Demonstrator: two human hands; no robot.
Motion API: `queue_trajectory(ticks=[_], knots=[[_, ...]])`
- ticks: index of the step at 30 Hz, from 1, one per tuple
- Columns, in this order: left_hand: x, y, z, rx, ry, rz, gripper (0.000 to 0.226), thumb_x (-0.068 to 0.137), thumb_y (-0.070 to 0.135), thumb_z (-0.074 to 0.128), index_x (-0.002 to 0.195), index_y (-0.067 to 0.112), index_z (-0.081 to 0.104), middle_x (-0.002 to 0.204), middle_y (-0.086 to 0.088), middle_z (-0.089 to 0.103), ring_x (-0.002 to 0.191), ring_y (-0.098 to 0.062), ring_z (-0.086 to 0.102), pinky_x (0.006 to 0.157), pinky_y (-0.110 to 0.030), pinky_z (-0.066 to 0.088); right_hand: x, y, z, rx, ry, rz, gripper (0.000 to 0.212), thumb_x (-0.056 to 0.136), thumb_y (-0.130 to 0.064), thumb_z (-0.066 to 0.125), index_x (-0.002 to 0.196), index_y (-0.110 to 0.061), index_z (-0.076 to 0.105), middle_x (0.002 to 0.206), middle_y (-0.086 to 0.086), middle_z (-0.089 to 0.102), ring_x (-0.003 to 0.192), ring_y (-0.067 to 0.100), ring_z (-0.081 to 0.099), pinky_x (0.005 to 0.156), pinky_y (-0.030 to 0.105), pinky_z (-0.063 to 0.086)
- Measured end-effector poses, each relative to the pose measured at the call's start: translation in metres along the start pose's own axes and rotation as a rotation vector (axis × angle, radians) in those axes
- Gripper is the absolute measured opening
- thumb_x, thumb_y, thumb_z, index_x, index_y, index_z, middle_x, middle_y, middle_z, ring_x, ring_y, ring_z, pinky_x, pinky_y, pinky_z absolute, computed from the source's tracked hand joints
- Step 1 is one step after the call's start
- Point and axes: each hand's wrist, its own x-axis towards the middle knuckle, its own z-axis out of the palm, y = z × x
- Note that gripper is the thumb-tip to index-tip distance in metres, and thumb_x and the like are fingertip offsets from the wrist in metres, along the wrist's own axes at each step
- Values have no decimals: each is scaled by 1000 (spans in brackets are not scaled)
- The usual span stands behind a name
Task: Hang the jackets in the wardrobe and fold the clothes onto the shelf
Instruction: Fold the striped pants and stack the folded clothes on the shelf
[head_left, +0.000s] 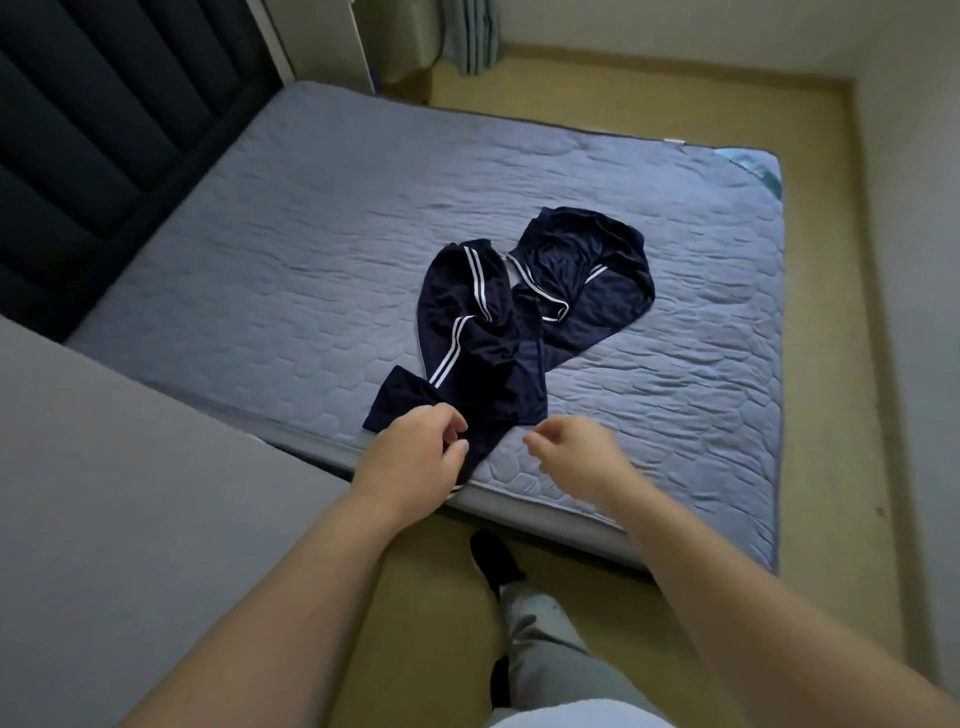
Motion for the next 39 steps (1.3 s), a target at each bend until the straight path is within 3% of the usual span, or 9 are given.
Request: queue_trajectory(ticks=[8,12,14,21,25,27,32,36,39], knots=[[147,-74,30,-88,-196,-244,34,98,29,54,132,27,53,132,9,52,112,-9,56,96,-31,48,255,3,55,725,-56,441,9,100,-29,57,102,-23,64,107,7,62,89,17,57,73,30,48],[201,-111,46,-89,-247,-271,34,99,27,52,133,27,53,134,10,51,117,-8,54,101,-30,45,361,22,94,903,-107,657,47,99,-37,57,140,-15,50,148,7,45,131,26,46,105,40,41],[221,-128,54,-106,-237,-295,32,99,25,54,131,27,55,131,11,53,114,-7,54,100,-26,43,399,31,114,945,-137,733,54,99,-42,55,147,-17,45,156,5,38,141,27,37,112,42,34],[243,-167,83,-193,-208,-402,25,98,24,56,118,38,55,118,21,54,101,14,51,75,-2,38,478,45,141,1080,-33,828,52,103,-40,48,148,-14,43,150,7,45,129,29,49,111,41,38],[235,-168,78,-219,-222,-440,26,98,21,57,113,41,53,116,21,55,99,17,50,73,0,39,474,43,124,1172,76,837,33,94,-21,67,124,-9,61,116,9,65,87,24,62,79,36,53],[232,-163,68,-233,-231,-454,26,98,20,56,114,39,54,117,20,56,98,15,51,74,-2,37,462,32,108,1247,109,821,25,88,-10,72,111,-7,63,105,10,68,84,27,66,78,38,57],[241,-139,28,-342,-133,-460,23,96,16,58,115,29,61,116,15,62,97,7,56,77,-10,40,409,-24,52,1479,-6,750,17,78,1,45,89,-7,56,83,13,65,67,28,63,70,36,58],[258,-104,-18,-481,11,-442,19,95,9,60,109,21,62,110,3,67,98,-17,64,93,-42,53,344,-86,-3,1161,-155,521,26,87,-16,62,111,-10,69,107,14,73,95,37,70,90,54,54],[272,-75,-51,-595,106,-459,17,95,7,59,108,17,63,105,-4,66,109,-29,64,100,-49,50,285,-126,-32,849,-109,253,25,91,-8,62,111,-17,72,109,17,72,100,36,69,91,51,55]])
